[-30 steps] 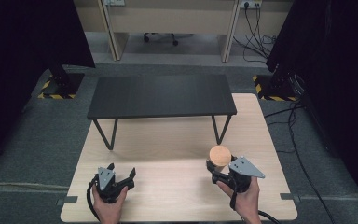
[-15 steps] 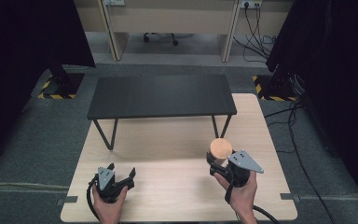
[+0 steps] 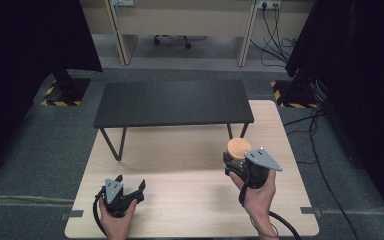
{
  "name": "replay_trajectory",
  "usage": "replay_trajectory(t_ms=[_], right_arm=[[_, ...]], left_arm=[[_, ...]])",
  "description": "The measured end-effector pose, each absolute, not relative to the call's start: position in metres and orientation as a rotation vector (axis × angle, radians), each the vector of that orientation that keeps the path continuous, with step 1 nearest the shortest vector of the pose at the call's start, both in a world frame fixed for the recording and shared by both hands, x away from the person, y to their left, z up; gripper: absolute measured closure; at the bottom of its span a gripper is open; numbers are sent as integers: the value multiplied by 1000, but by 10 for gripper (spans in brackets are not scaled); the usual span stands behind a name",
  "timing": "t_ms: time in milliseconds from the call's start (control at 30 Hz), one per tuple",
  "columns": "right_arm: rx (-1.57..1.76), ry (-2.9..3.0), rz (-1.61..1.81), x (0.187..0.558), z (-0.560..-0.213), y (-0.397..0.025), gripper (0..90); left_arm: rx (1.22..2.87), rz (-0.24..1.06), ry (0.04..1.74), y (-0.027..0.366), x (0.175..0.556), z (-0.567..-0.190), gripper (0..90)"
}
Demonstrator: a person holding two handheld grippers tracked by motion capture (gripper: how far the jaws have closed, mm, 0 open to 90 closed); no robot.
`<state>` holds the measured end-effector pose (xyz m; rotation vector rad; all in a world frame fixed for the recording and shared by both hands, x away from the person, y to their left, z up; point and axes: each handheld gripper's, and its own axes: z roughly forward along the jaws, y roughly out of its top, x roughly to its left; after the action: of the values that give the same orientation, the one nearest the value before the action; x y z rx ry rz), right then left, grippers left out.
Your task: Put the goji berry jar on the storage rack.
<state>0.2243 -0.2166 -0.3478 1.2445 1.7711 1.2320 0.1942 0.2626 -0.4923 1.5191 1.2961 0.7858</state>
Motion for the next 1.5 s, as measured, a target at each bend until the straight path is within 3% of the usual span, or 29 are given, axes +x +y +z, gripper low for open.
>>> replay_trajectory(t_ms=[1000,1500], right_arm=[[1205,1703,1229,259,-283,-207,262],[1231,1682,1225,286,-267,-201,263]], left_arm=[[1524,788,1294,262,195,-492,101],[1523,790,1288,261,195,-493,101]])
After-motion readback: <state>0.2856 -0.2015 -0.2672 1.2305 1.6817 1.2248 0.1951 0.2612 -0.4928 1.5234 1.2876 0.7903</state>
